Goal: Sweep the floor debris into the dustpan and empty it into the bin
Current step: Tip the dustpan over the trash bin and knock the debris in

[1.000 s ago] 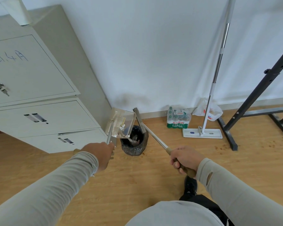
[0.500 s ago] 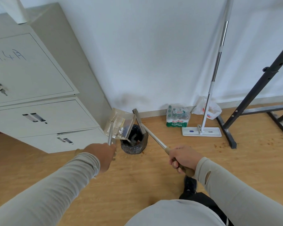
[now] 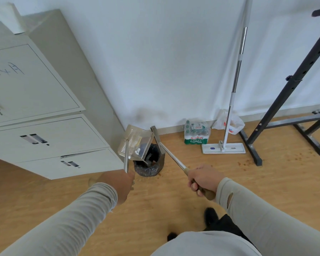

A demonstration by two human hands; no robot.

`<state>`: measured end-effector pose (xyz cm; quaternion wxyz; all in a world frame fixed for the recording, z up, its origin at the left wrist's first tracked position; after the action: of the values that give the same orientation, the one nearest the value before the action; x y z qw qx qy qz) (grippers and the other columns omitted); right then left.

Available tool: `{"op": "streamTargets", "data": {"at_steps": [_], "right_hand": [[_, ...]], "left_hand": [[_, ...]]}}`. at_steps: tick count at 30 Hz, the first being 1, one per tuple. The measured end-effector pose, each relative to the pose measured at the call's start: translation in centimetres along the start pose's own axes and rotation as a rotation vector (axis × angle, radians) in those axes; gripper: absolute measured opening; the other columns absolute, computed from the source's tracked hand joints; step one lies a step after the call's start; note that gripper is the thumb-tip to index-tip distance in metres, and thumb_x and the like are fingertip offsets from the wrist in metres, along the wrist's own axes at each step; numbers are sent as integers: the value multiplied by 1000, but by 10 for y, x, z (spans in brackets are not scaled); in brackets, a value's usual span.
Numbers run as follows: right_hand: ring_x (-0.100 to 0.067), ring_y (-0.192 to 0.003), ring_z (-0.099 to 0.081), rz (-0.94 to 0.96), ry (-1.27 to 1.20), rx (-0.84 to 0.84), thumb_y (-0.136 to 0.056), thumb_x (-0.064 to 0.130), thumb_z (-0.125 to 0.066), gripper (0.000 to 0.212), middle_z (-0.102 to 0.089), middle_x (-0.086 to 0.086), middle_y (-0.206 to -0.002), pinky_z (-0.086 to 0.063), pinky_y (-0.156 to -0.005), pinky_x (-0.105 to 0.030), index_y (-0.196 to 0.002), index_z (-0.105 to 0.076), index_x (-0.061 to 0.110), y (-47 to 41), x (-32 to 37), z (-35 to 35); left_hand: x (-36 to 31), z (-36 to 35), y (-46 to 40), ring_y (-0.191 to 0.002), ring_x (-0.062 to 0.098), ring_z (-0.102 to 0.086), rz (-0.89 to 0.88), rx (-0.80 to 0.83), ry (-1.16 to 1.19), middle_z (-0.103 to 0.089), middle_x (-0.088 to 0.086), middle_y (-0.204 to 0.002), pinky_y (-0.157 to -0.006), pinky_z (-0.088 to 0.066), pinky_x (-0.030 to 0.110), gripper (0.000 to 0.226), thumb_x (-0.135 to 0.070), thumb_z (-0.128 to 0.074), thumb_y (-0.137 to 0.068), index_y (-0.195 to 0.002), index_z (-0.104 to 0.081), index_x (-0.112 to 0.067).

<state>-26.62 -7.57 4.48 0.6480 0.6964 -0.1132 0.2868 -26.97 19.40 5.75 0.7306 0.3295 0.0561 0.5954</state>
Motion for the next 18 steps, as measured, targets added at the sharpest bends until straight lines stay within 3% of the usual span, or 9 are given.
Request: {"op": "streamTargets", "data": {"at_steps": [7,18], "right_hand": [[-11,-45,-43,5,-89,10,-86,3,-49,7,-54,-9,-69,-35,-38,-18,-90,-55,5,-3,-3,13],[-10,-45,-44,-30,-113,88,-88,6,-47,9,-54,-7,-73,-36,-39,-19,-94,-54,6,-6,-10,51]], "left_hand": [[-13,3,7,-85,24,-65,41,-7,0,-62,-4,-99,-73,-58,41,44,-19,-63,-86,-126,-45,-23],[-70,12,15,-99,31,-68,79,50,23,-62,6,-119,-81,-58,43,38,-23,-56,-96,-132,-46,-17]]}}
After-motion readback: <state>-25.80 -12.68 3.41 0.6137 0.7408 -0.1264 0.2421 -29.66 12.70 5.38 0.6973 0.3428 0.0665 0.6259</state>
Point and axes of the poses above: each hand's wrist, its own y-axis away from the middle knuckle, its own z-axis out of the back of the hand, x = y × z, the point moved 4 cm from there along -y, towards the middle knuckle
